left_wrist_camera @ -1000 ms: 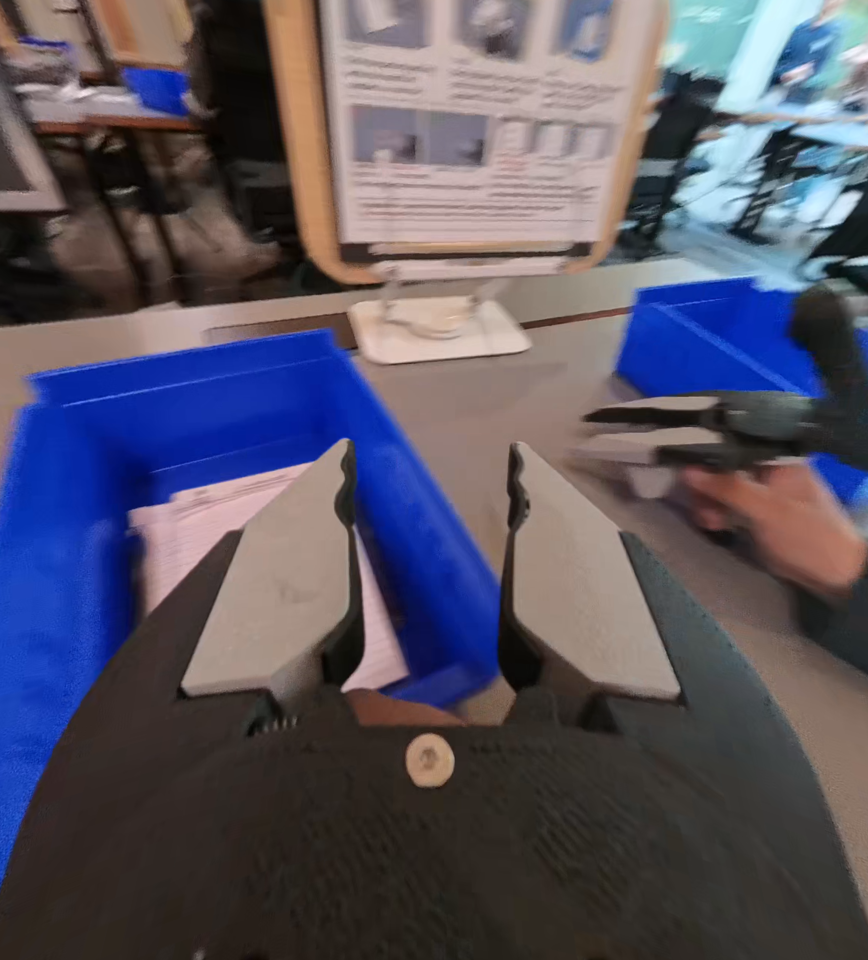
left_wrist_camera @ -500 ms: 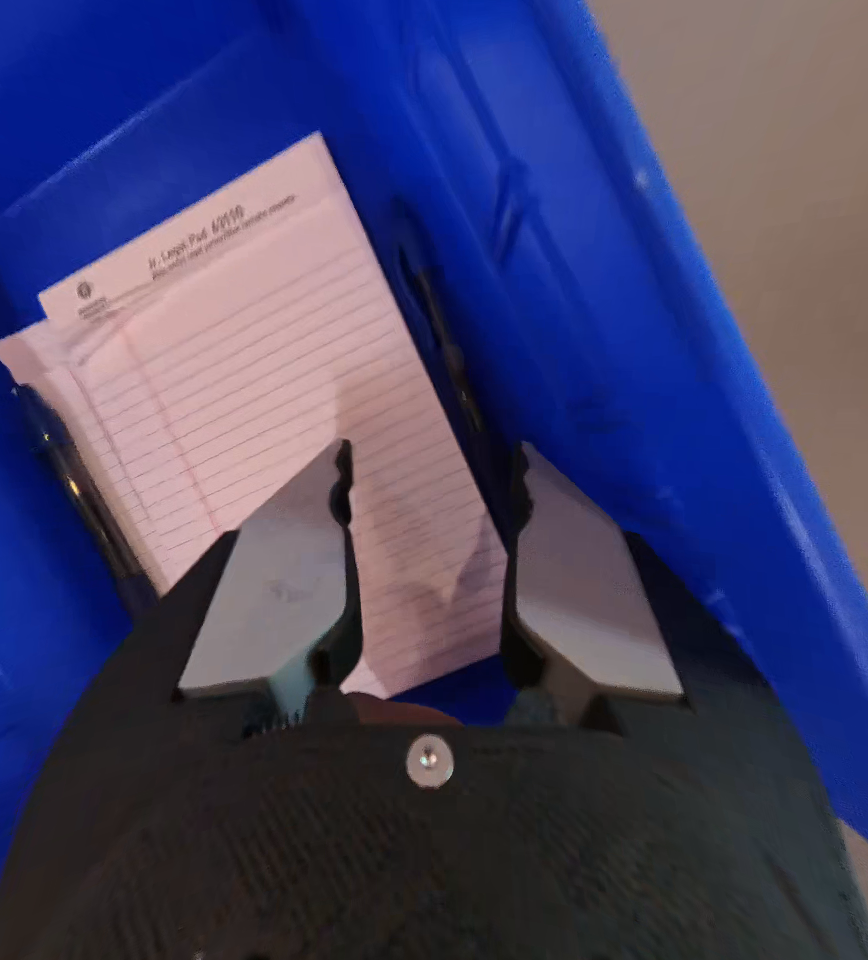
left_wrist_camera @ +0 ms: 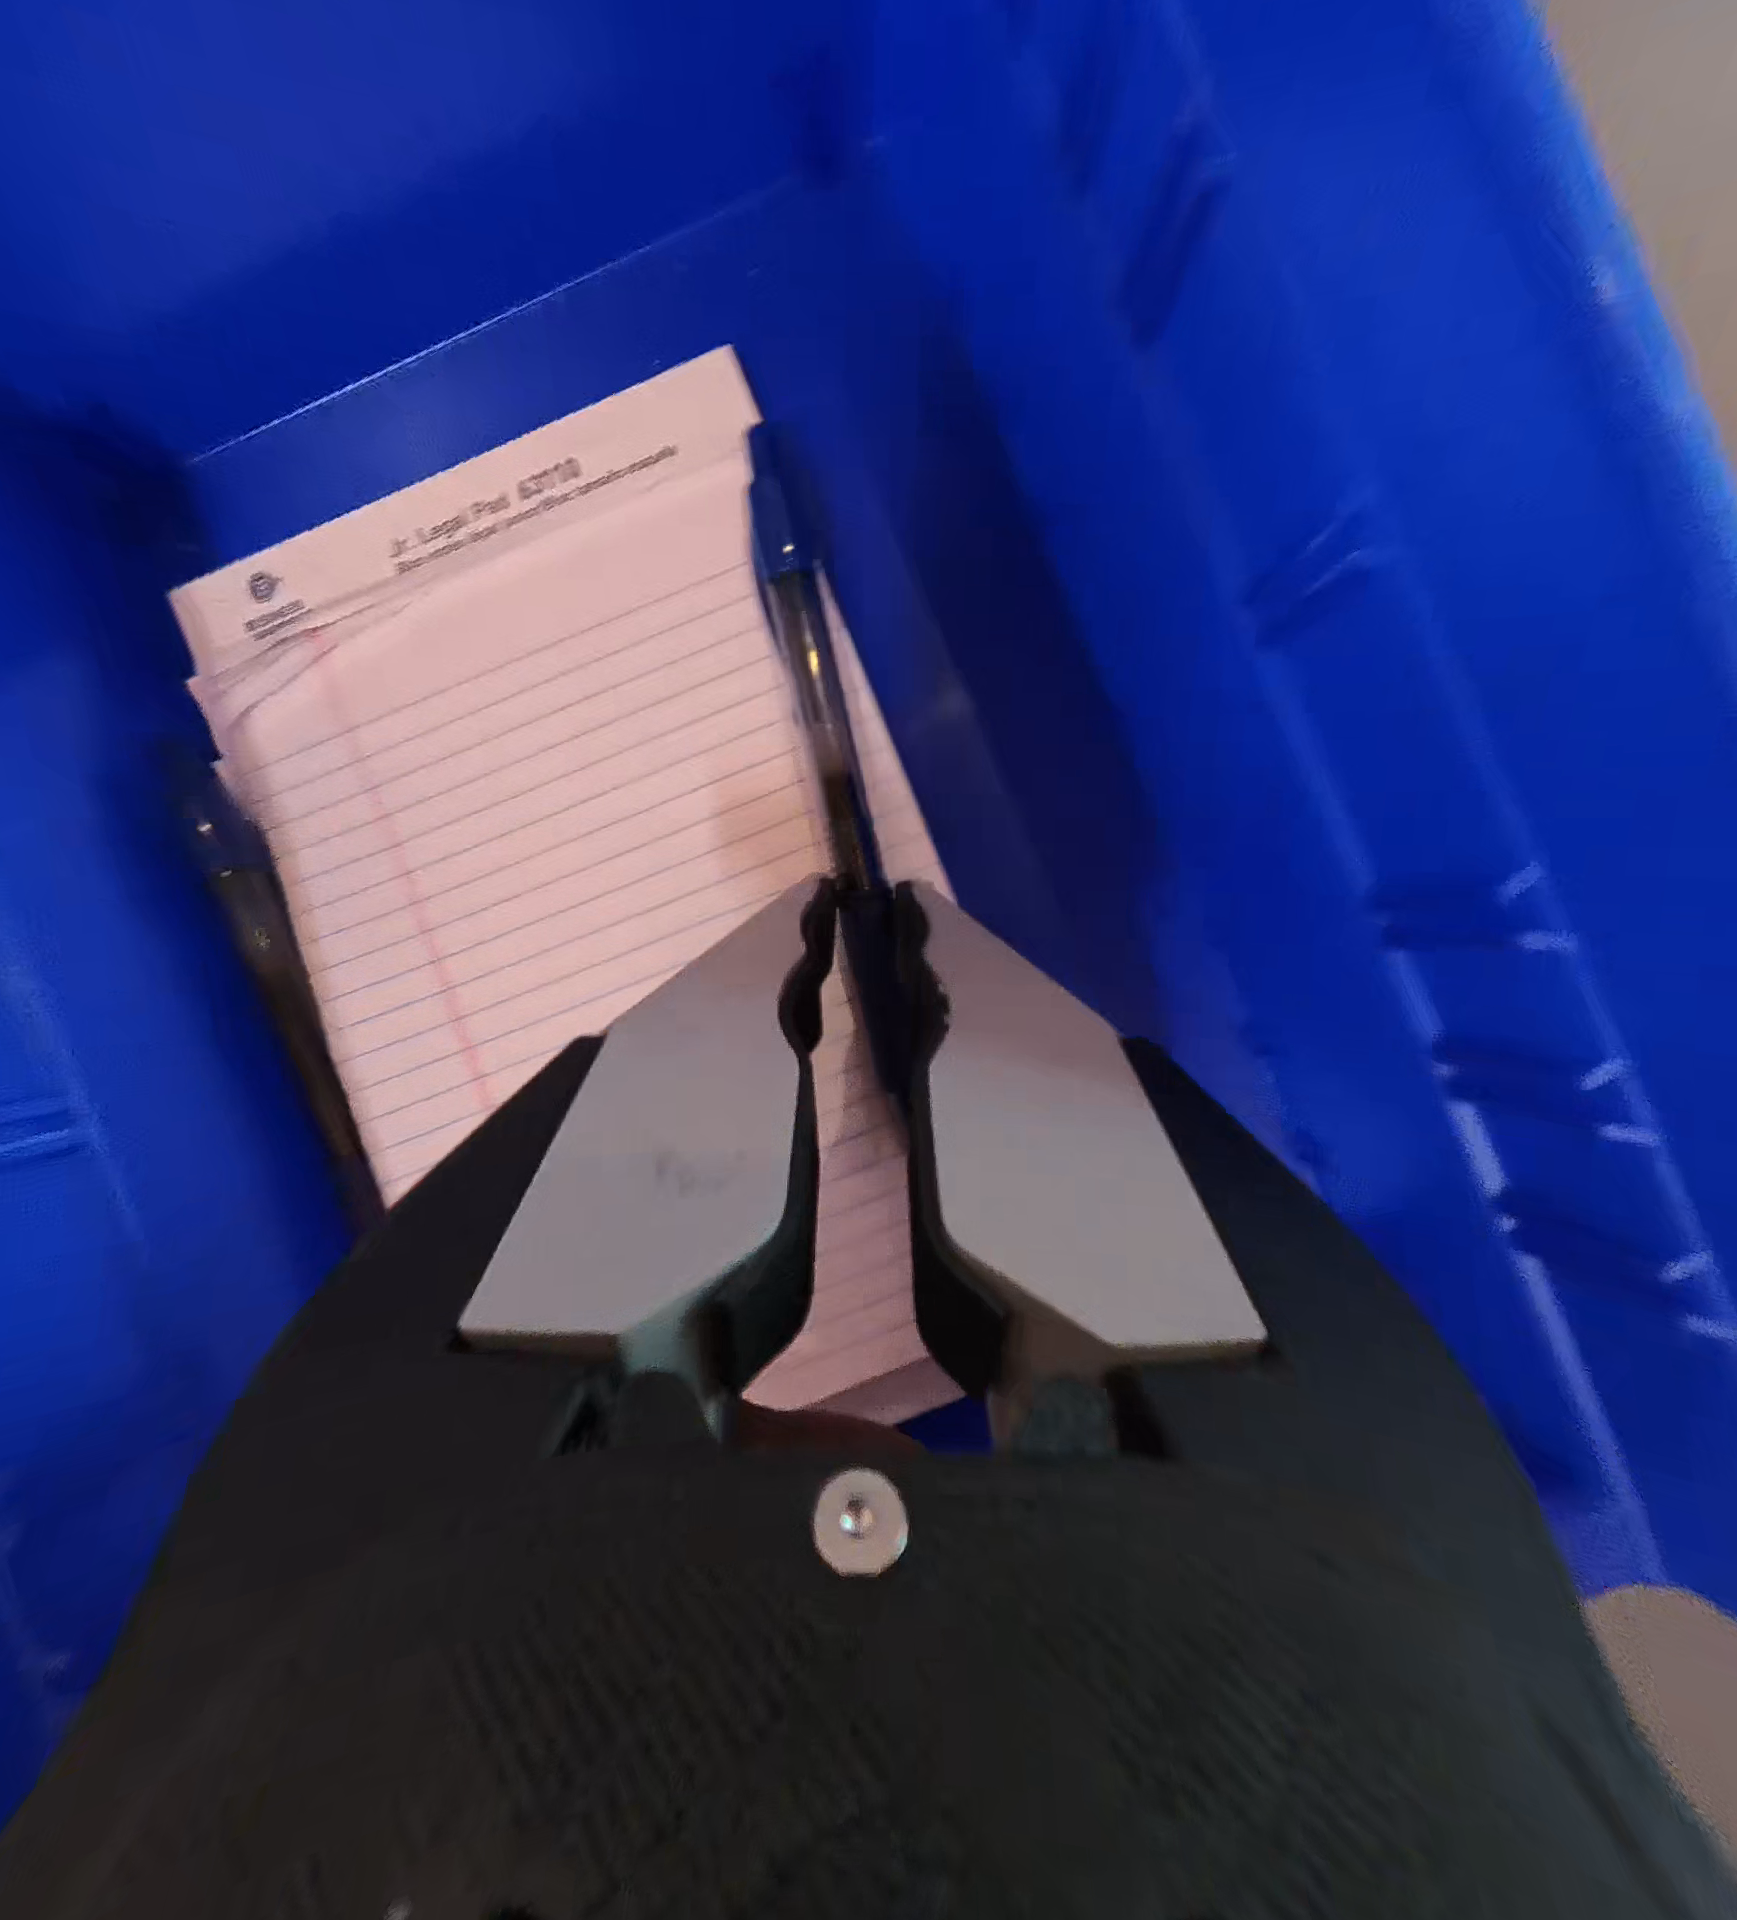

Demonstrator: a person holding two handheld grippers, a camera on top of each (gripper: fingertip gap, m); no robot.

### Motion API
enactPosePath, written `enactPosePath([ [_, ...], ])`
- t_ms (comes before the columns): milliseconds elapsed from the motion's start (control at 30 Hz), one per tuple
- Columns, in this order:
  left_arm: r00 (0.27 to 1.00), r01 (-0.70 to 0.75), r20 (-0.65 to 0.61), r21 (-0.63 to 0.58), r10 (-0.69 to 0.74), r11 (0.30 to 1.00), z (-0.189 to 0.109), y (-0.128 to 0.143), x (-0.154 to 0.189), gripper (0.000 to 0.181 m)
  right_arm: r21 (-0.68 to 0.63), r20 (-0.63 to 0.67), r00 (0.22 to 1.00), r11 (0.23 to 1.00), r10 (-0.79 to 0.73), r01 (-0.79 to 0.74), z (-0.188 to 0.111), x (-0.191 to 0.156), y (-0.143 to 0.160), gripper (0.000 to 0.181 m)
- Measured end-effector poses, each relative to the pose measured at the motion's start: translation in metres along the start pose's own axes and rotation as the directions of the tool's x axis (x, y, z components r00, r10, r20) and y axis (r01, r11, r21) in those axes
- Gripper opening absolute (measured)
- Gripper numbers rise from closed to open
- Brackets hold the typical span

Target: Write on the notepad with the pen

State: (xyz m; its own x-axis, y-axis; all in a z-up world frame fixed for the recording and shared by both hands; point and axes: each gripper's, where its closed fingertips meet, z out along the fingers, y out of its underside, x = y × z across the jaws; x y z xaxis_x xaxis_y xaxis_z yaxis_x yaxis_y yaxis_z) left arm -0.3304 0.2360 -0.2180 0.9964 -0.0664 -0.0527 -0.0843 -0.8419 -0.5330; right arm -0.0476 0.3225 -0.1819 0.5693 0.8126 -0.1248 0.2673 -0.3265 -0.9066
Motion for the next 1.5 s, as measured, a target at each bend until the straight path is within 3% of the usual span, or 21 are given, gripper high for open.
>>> enactPosePath([
  [300,0.988,0.118,-0.111,0.068,-0.110,0.991,-0.017,-0.002,-0.006,0.009,-0.005,0.004,1.000,1.000,-0.009,0.009,0.001,-0.002,0.000,0.051],
  [533,0.980,0.134,-0.174,0.197,-0.100,0.971,-0.049,-0.035,0.005,0.008,-0.003,0.009,1.000,1.000,0.007,-0.007,0.001,-0.001,0.000,0.051],
  [700,0.966,0.137,-0.253,0.331,-0.052,0.933,-0.088,-0.076,0.034,0.008,-0.005,0.008,1.000,1.000,-0.002,0.002,0.002,-0.002,0.000,0.050],
  [833,0.961,0.063,-0.272,0.368,0.042,0.928,-0.097,-0.102,0.080,0.008,-0.004,0.007,1.000,1.000,-0.002,0.002,0.002,-0.001,0.000,0.050],
  [933,0.953,0.027,-0.294,0.339,0.078,0.940,-0.084,-0.114,0.116,0.007,0.003,0.001,1.000,1.000,0.001,-0.001,0.001,0.001,-0.001,0.050],
  [1067,0.967,-0.029,-0.240,0.224,0.084,0.974,-0.043,-0.118,0.143,0.008,0.015,-0.004,1.000,1.000,0.013,-0.012,-0.002,0.004,-0.004,0.050],
  [1333,0.974,-0.173,-0.144,0.046,0.178,0.984,0.023,-0.103,0.186,0.008,0.031,-0.009,1.000,0.999,0.014,-0.013,-0.006,0.007,-0.009,0.050],
  [1467,0.948,-0.121,-0.300,-0.037,0.105,0.992,0.045,-0.076,0.220,0.020,0.038,-0.007,1.000,0.999,0.018,-0.018,-0.007,0.009,-0.011,0.050],
  [1500,0.940,-0.117,-0.327,-0.040,0.098,0.992,0.047,-0.072,0.226,0.014,0.041,-0.009,1.000,0.999,0.017,-0.017,-0.008,0.009,-0.012,0.050],
])
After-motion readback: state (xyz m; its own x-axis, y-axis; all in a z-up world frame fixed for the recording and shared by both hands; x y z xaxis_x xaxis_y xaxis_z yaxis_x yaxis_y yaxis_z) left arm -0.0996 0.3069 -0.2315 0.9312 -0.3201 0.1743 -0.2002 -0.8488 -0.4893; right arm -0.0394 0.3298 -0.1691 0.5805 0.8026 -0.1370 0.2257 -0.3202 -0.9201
